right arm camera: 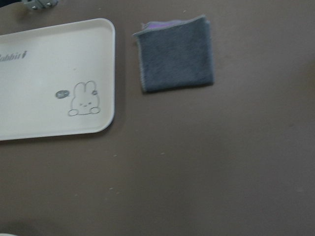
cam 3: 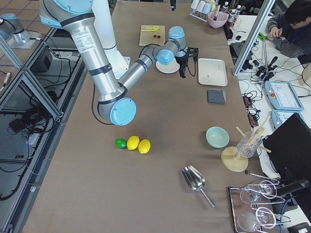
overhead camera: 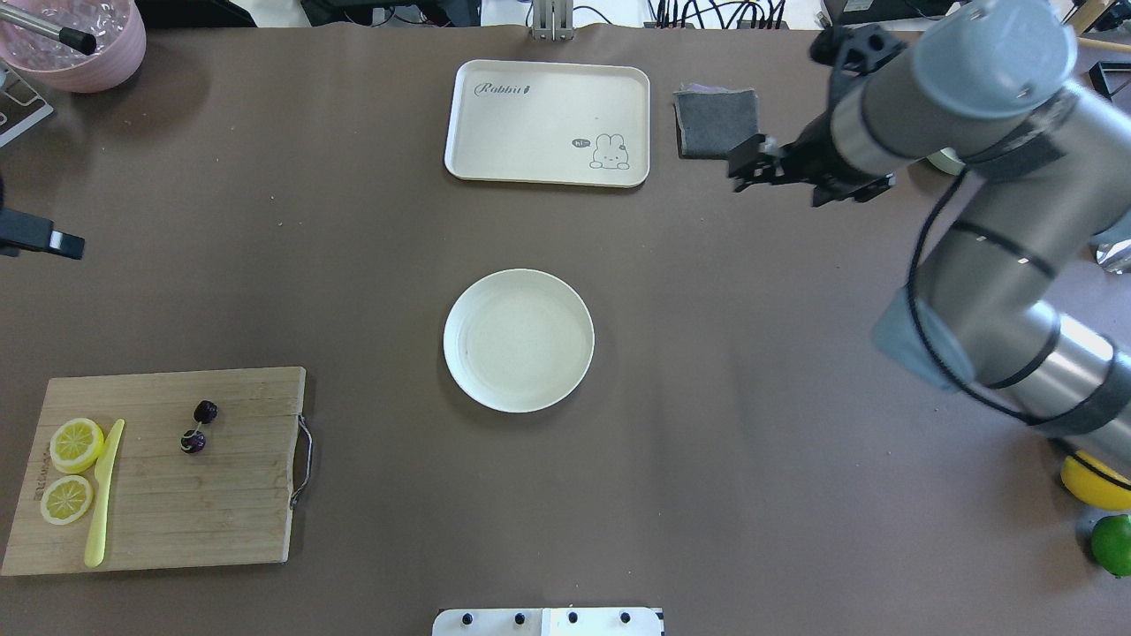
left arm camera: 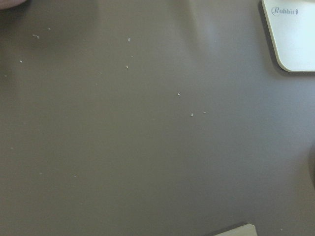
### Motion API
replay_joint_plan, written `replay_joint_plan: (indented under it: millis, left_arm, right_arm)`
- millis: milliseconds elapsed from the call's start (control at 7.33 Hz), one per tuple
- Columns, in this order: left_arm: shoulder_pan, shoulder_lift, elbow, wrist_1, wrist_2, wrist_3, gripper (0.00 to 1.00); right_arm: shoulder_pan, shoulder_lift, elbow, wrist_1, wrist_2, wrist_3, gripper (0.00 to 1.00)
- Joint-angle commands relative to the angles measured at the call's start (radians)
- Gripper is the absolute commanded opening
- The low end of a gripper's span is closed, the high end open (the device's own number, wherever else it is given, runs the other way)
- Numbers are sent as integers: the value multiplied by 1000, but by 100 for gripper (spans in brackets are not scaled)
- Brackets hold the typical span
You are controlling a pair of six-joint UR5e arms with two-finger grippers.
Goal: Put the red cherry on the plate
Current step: 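Release the plate and raise the right gripper while the left arm reaches toward the board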
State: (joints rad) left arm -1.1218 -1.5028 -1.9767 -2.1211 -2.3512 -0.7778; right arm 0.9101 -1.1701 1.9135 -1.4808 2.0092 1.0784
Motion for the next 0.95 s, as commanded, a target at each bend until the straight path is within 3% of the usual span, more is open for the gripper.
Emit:
replay_joint_plan:
  millis: [0,136,273,818]
  left_arm:
    - [229,15,-30,-45,189,-125,97]
    - [319,38,-30,-52,267,-138,91]
    - [364,59,-28,-53,289,-133,81]
    - [476,95,-25,-54,332,-135,64]
  right_arm:
    - [250,-168,48,-35,203,-362,100]
    - [351,-242,42,-35,291,-525,100]
    - [419,-300,42,-38,310,-616,100]
    - [440,-367,39,-32,296,-675,100]
